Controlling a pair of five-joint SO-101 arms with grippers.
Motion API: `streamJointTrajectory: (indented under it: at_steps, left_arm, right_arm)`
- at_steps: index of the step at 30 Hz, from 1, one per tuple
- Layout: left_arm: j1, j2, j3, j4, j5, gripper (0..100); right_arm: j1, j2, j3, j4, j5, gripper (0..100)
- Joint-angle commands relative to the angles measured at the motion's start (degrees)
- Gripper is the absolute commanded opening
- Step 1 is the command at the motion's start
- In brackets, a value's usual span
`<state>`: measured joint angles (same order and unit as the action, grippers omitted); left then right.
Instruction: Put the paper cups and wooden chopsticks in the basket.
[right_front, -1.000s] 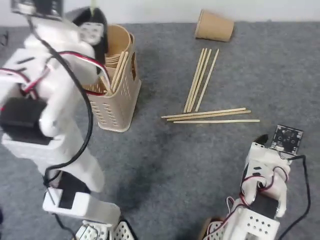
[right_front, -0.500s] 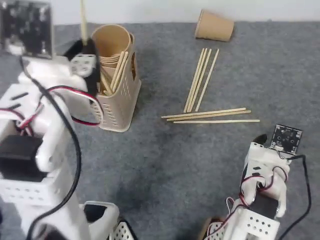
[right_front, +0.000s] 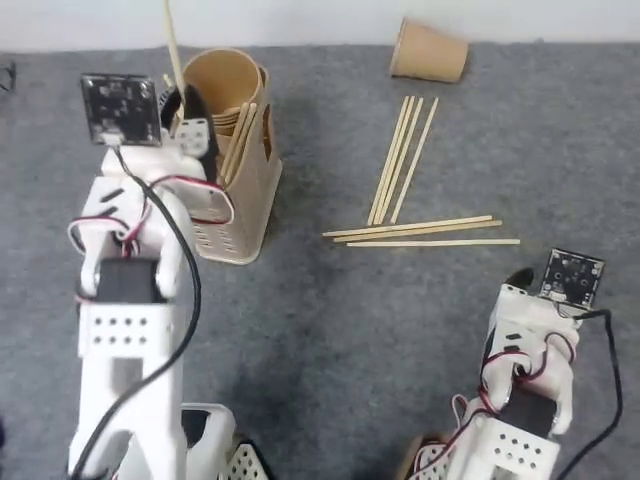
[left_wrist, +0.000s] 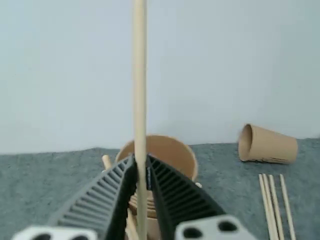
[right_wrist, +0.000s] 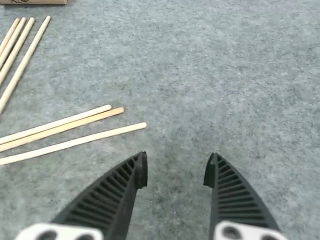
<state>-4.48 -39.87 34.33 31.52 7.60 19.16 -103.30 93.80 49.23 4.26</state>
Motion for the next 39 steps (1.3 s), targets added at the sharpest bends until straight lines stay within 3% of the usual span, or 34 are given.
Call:
streamJointTrajectory:
  at_steps: [1, 8, 12, 18, 28, 30, 34, 36, 39]
  left_arm:
    - [-2.29, 3.25, -0.22, -2.64, 2.20, 1]
    - [-1.49, 0.09, 9.10, -2.55, 2.46, 1]
    - [-0.44, -6.15, 14.55, -7.21, 2.20, 1]
    - [1.05, -11.34, 18.95, -9.32, 2.90, 21]
    - [0.70, -12.04, 17.63, -9.32, 3.16, 20]
    - [2.11, -12.04, 12.09, -6.07, 3.16, 20]
    - [13.98, -7.65, -5.76, 9.14, -3.08, 20]
    - [19.43, -1.23, -12.70, 14.86, -5.36, 19]
    - [21.63, 11.16, -21.14, 20.48, -3.78, 19]
  right_arm:
    - [-1.54, -0.57, -0.18, -1.19, 2.11, 20.1]
    - [-2.42, -0.57, -0.09, -1.10, 3.87, 20.1]
    - [-2.42, -0.57, -0.09, -1.10, 3.87, 20.1]
    - [-2.42, -0.57, -0.09, -0.92, 3.87, 20.1]
    - [-2.42, -0.57, -0.09, -0.84, 3.87, 20.1]
    - [-2.42, -0.57, -0.09, -0.84, 3.87, 20.1]
    - [-2.42, -0.57, -0.09, -0.92, 3.87, 20.1]
    - [-2.42, -0.57, -0.09, -0.84, 3.87, 20.1]
    - [-2.33, -0.57, -0.09, -0.75, 3.87, 20.1]
